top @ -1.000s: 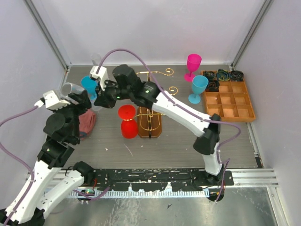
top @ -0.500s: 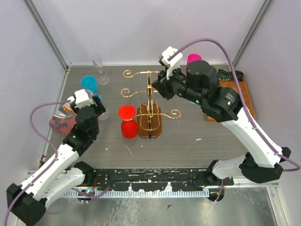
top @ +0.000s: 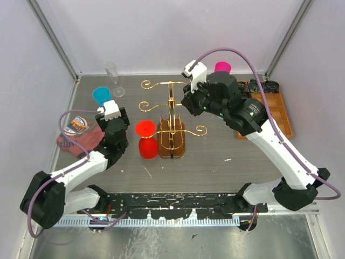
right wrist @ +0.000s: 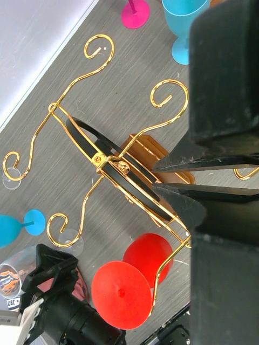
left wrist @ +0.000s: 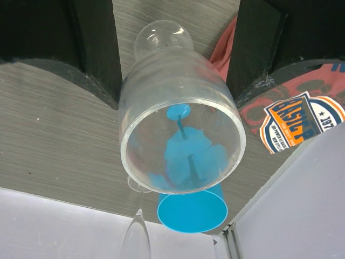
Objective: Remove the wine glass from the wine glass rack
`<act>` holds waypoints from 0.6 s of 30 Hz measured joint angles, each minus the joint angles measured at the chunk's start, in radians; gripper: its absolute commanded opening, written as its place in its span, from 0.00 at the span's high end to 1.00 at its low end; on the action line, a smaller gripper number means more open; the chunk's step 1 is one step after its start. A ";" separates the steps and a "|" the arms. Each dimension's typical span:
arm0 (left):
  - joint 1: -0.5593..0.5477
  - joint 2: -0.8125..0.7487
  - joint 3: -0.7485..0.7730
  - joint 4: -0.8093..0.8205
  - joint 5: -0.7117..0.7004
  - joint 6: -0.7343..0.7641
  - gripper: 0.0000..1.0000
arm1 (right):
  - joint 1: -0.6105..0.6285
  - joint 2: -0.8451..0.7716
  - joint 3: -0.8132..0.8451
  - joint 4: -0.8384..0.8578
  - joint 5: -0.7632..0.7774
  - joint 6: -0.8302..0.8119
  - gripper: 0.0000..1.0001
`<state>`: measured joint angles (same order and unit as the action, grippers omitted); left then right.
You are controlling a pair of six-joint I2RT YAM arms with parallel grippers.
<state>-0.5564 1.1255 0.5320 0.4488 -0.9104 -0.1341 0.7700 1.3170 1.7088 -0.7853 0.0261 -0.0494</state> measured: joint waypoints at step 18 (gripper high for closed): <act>0.031 0.262 -0.033 0.272 -0.051 0.014 0.35 | -0.019 -0.045 0.000 0.004 -0.001 0.000 0.80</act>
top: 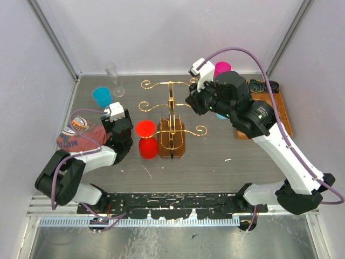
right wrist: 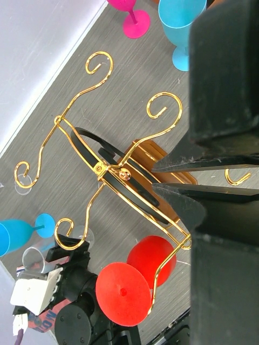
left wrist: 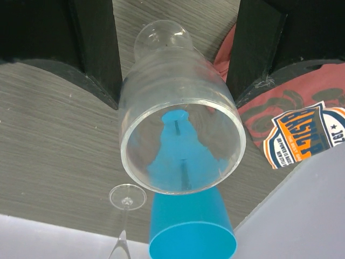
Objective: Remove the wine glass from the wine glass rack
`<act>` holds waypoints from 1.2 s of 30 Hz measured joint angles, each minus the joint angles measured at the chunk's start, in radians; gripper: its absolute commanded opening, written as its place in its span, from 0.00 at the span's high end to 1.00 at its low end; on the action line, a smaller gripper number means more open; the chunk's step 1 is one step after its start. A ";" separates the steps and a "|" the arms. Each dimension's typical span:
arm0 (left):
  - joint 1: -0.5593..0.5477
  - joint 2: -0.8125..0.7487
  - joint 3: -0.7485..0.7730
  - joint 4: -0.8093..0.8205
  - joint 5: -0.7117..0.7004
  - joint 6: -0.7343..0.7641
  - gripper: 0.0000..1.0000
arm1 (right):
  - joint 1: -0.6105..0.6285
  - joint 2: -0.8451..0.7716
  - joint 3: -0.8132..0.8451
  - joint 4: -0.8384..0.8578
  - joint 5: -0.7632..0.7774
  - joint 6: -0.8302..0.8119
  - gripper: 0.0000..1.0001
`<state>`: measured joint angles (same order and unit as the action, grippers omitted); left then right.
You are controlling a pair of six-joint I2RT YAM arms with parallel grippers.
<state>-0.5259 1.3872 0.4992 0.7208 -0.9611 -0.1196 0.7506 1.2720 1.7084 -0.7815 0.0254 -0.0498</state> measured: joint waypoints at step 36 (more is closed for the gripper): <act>-0.029 -0.608 0.182 -0.773 0.040 -0.230 0.02 | -0.013 0.090 0.031 -0.027 -0.069 0.195 0.74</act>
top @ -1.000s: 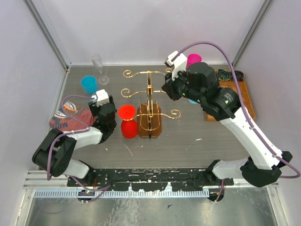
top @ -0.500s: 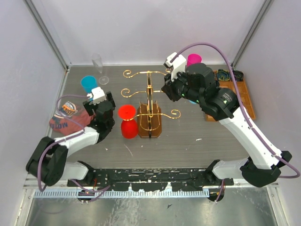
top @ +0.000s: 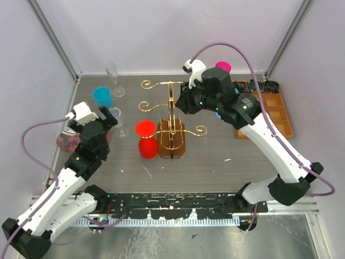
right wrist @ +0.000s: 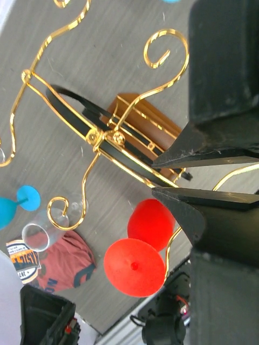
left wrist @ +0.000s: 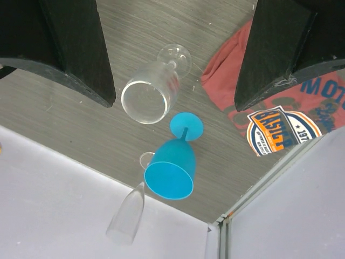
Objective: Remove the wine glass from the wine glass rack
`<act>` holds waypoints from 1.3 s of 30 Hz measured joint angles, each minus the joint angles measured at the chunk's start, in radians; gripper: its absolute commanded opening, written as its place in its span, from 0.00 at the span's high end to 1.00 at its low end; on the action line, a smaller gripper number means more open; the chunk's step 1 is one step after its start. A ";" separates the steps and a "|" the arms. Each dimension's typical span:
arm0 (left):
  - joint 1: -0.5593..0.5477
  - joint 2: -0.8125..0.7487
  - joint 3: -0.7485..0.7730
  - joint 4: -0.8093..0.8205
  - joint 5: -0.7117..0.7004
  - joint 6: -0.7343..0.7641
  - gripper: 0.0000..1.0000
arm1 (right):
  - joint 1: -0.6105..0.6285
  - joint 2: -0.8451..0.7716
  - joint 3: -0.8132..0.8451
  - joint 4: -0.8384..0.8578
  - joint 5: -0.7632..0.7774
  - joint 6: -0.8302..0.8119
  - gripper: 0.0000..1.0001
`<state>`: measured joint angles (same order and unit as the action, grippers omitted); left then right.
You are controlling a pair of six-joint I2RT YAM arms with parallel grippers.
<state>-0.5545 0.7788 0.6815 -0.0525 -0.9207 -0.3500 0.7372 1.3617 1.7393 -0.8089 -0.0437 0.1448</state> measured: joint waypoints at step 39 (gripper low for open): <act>0.000 -0.069 0.263 -0.441 0.187 -0.080 0.01 | 0.068 0.222 -0.024 0.016 -0.319 0.320 0.57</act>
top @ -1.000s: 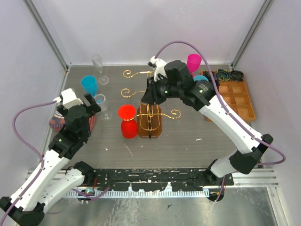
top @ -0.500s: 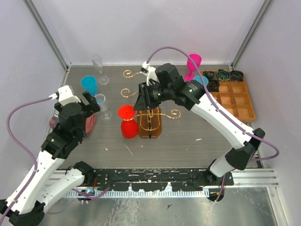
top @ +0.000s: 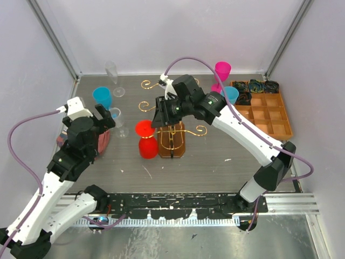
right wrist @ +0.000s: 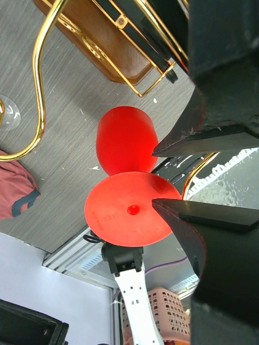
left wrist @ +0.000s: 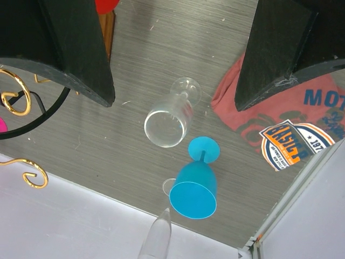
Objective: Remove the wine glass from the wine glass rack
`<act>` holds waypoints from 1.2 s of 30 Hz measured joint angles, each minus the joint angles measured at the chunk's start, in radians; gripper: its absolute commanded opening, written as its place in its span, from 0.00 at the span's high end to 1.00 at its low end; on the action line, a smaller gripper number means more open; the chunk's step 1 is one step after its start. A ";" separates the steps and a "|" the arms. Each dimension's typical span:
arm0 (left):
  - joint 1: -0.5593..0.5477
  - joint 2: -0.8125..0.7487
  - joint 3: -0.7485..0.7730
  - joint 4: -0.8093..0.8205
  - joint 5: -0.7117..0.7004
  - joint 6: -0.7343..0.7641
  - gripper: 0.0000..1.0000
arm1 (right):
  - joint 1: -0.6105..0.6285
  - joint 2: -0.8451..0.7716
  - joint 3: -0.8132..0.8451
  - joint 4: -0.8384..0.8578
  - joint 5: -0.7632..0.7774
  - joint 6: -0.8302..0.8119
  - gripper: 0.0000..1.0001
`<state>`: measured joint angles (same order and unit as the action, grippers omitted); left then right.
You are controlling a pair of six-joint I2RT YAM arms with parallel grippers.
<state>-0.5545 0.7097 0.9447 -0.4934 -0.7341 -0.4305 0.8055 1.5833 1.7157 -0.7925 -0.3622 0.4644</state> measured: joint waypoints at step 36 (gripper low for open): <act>0.000 0.001 0.000 -0.006 -0.016 -0.017 0.01 | -0.055 -0.012 -0.078 0.150 -0.314 0.099 0.99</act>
<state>-0.5545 0.7105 0.9451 -0.4992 -0.7498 -0.4477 0.7509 1.5711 1.6375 -0.6422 -0.6765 0.5636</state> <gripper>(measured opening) 0.995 0.036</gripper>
